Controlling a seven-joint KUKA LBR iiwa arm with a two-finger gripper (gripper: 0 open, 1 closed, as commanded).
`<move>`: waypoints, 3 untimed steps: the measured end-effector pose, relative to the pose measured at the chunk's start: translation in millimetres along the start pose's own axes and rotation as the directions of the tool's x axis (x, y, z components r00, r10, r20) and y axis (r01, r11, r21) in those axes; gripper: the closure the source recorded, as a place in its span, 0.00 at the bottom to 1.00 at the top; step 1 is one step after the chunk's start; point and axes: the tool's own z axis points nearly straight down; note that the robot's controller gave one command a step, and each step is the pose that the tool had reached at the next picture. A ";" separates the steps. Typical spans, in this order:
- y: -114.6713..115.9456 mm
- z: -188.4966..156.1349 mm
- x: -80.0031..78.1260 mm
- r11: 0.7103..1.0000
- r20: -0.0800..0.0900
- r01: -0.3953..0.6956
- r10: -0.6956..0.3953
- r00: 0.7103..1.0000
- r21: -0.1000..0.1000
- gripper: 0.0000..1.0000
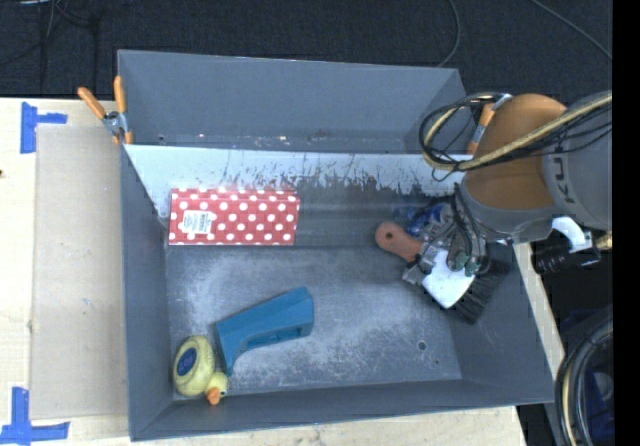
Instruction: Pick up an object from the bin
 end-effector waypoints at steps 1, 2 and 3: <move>-0.3 -5.1 0.8 1.000 -0.003 0.001 -0.001 1.000 0.001 1.00; -0.6 -11.5 1.5 1.000 -0.006 0.001 -0.001 1.000 0.002 1.00; -1.2 -19.3 2.6 1.000 -0.011 0.002 -0.002 1.000 0.003 1.00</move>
Offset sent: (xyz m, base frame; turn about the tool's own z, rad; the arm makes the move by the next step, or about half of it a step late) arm 0.0000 0.0001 0.0015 0.0000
